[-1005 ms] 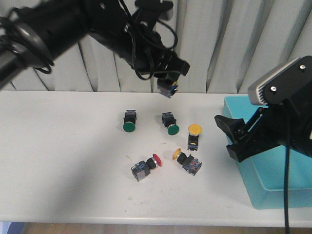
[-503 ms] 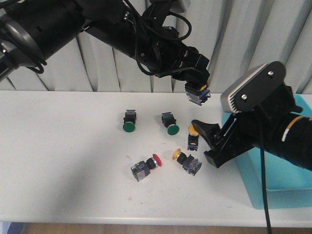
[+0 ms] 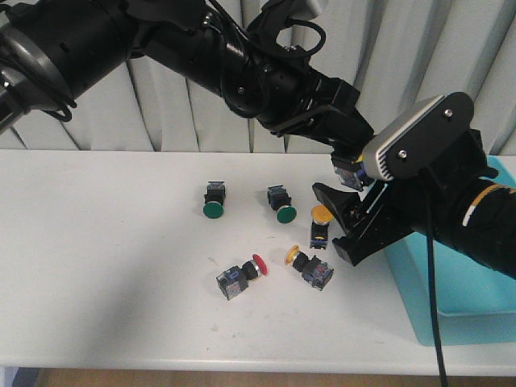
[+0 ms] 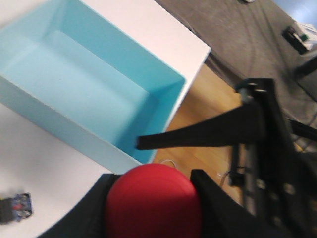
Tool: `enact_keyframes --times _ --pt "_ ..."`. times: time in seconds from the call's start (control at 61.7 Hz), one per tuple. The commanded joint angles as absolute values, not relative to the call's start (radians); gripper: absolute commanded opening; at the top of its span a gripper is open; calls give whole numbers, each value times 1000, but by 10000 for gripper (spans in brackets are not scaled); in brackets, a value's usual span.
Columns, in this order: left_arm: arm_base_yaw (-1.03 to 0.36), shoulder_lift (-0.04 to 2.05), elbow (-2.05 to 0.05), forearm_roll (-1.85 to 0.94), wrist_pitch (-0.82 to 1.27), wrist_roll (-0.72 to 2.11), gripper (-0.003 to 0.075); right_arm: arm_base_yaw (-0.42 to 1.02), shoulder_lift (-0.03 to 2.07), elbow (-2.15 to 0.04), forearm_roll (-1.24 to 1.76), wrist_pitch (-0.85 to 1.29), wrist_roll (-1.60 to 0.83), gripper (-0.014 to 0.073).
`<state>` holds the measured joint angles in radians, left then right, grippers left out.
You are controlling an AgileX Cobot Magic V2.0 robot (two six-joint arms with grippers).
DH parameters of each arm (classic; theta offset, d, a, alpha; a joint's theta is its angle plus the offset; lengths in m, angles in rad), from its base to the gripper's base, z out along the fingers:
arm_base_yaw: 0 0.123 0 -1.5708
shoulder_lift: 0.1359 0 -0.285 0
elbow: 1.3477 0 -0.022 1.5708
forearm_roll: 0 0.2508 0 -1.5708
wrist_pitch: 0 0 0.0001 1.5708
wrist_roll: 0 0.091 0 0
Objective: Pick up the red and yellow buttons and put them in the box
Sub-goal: 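Grasp the red button with the right gripper and open the left gripper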
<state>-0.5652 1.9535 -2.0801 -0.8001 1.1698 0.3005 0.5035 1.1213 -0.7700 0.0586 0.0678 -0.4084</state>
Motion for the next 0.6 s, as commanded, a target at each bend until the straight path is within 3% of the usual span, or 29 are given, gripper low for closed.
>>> enact_keyframes --times 0.0,0.081,0.243,0.47,0.584 --pt "-569 1896 -2103 -894 1179 332 -7 502 1121 -800 58 -12 -419 498" --pt "-569 1896 -2103 -895 1188 351 -7 502 1125 -800 58 -12 -418 372" --pt "-569 1896 -2103 -895 1189 351 -7 502 1124 -800 55 -12 -427 -16" --pt "-569 1896 -2103 -885 1162 352 6 502 1124 -800 57 -12 -437 -7" --pt "-580 1896 -2103 -863 1149 369 55 502 1124 -800 57 -12 -439 -4"
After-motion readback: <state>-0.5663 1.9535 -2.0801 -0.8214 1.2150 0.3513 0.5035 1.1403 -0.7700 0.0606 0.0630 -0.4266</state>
